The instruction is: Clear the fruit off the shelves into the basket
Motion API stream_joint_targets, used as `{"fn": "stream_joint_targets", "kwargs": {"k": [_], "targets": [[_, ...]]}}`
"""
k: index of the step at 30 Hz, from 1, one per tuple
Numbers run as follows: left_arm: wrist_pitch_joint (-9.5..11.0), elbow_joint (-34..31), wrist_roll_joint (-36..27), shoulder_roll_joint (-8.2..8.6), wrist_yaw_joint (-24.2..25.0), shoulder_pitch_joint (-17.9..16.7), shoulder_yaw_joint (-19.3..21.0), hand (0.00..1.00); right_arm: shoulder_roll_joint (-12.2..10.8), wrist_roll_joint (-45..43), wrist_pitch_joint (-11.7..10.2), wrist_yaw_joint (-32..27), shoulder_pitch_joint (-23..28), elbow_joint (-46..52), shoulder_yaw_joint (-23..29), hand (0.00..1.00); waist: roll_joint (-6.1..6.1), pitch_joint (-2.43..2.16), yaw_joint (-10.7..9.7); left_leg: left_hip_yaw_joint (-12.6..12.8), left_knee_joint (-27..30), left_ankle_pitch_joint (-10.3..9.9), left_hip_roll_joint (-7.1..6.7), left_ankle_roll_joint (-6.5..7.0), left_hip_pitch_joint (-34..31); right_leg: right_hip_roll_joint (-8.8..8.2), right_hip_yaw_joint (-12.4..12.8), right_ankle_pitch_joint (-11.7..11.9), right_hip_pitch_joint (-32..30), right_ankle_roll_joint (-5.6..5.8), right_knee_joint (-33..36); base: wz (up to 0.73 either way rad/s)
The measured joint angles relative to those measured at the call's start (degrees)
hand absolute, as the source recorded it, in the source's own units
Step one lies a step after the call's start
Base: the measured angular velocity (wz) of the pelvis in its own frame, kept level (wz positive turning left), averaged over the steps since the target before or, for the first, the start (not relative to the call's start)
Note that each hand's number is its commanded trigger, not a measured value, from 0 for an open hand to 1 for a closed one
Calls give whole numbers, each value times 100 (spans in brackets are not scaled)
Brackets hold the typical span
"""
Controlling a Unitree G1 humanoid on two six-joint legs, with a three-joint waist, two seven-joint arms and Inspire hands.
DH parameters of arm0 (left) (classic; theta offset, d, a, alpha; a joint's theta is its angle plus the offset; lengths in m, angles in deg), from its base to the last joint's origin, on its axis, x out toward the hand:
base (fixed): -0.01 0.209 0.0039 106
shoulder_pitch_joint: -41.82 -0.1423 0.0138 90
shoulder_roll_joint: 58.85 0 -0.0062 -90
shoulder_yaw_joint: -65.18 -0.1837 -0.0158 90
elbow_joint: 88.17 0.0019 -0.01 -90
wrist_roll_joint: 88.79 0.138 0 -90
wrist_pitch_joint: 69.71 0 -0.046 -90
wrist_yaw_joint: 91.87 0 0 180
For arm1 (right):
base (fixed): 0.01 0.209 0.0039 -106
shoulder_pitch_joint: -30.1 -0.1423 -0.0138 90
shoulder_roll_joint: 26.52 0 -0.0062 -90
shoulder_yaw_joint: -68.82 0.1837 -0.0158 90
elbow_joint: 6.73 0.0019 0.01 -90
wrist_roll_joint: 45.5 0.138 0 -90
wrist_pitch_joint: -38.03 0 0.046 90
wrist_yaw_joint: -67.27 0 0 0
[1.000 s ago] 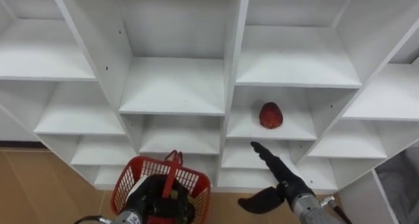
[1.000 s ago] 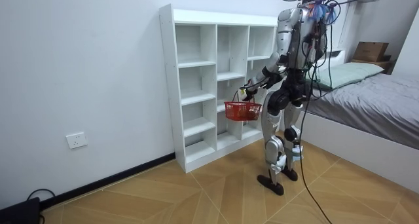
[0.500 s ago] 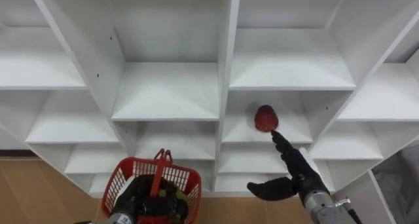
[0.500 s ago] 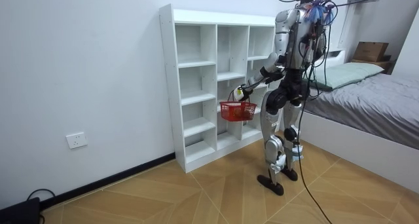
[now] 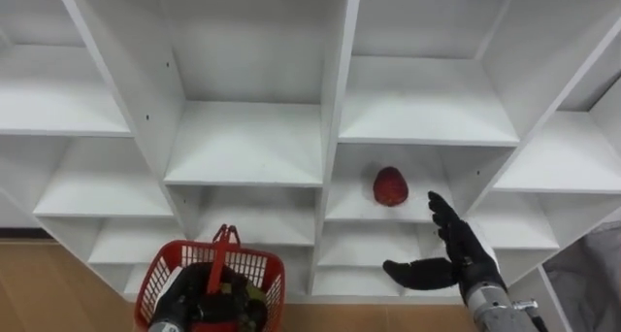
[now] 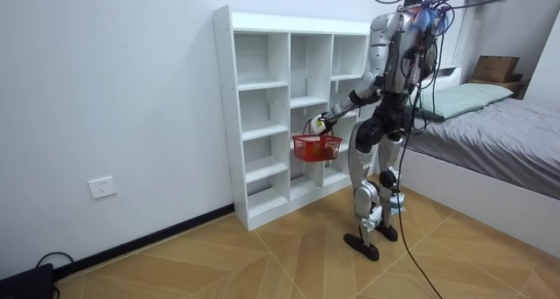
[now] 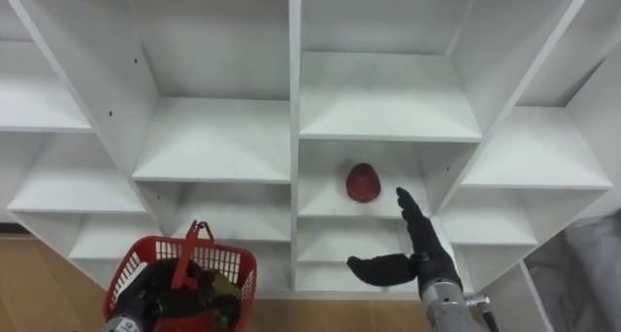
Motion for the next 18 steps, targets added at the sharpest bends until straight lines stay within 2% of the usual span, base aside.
{"fn": "stream_joint_targets", "kwargs": {"k": [6, 10, 15, 18], "targets": [[-66, -43, 77, -11, 309, -5, -2, 100, 277, 0, 45, -22, -233, 4, 28, 0, -92, 36, 59, -92, 64, -4, -5, -3, -71, -21, -122, -6, 4, -4, 5, 9], [-84, -58, 332, -64, 416, -5, 19, 100, 406, 4, 41, -77, -618, -204, 132, 0, -127, 61, 111, -167, 168, -5, -9, -3, -255, -31, -188, -5, -71, -8, 24, 10], [-87, -59, 431, -179, 493, 13, -12, 100, 462, 127, 44, -129, -1008, -717, 150, 0, -151, 49, 277, -291, 261, -8, -23, -7, -474, -45, -230, -16, -251, -21, 99, 9], [-105, -60, 438, -217, 531, 15, -37, 100, 596, 249, 61, -165, -1314, -969, 109, 0, -172, 53, 414, -341, 362, -7, -31, -7, -687, -71, -282, -23, -443, -27, 199, 9]]}}
